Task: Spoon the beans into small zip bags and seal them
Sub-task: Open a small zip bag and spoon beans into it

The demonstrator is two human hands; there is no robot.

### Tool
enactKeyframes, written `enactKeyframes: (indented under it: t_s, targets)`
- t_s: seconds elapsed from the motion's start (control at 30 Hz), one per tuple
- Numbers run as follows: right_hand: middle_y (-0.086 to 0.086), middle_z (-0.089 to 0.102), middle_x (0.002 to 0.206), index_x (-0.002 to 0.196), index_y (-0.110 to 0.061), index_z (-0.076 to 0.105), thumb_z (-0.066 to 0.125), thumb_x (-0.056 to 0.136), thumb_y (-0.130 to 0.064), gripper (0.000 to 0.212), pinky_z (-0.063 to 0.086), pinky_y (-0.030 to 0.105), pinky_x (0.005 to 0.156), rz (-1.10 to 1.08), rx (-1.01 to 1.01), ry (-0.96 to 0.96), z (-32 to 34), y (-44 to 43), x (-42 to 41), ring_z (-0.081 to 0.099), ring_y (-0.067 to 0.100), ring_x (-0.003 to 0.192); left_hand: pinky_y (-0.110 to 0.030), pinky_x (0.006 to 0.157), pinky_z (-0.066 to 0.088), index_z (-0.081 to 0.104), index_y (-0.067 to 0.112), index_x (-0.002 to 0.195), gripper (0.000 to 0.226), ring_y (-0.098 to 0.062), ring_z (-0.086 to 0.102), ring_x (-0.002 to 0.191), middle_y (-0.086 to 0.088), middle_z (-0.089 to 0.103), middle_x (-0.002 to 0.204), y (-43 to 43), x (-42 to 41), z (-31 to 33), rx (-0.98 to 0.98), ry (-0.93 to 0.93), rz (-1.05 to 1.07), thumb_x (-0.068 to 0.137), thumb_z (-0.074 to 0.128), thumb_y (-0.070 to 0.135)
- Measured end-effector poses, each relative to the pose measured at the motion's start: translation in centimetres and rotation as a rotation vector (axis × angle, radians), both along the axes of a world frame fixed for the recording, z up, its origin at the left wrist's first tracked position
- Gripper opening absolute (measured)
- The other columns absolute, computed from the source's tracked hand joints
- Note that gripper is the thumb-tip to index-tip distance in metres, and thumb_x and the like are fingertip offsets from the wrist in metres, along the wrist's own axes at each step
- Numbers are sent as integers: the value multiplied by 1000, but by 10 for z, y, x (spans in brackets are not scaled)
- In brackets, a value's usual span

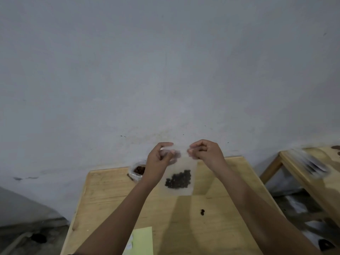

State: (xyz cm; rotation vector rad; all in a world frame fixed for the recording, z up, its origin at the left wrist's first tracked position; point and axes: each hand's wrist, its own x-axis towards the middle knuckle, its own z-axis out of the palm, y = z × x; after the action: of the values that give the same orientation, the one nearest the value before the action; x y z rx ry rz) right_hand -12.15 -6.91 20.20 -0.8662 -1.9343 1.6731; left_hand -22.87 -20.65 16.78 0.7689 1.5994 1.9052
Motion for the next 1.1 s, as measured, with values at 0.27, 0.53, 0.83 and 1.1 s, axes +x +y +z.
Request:
enactKeyframes:
  t_s: [0.27, 0.53, 0.83, 1.1]
  targets:
    - [8, 62, 104, 113, -22, 52, 70, 82, -13, 37, 53, 22, 65, -142, -198, -4, -55, 0, 29, 63, 19, 93, -28, 66, 57, 43, 18, 130, 44, -10, 67, 69, 2, 63, 78, 8, 47, -43, -86, -88, 103, 90, 59, 7]
    - [8, 52, 124, 134, -15, 34, 68, 84, -18, 61, 44, 24, 80, -43, -21, -381, -158, -46, 68, 54, 18, 105, -42, 74, 58, 44, 25, 134, 48, -19, 67, 86, -9, 65, 108, -14, 89, -142, -388, -88, 304, 90, 61, 13]
    - [4, 26, 154, 149, -12, 15, 58, 88, -15, 75, 27, 24, 109, 219, 198, -549, -202, -79, 89, 27, 17, 140, -16, 62, 42, 33, 22, 143, 61, -14, 56, 72, -2, 59, 85, -55, 113, -195, -631, 18, 270, 89, 57, 5]
    - [3, 13, 156, 144, -11, 29, 55, 91, -17, 60, 10, 14, 109, 353, 374, -571, -216, -87, 90, 10, 15, 144, -30, 110, 30, 27, 7, 146, 65, -22, 35, 133, -8, 31, 148, -67, 115, -190, -807, 202, 168, 90, 59, 15]
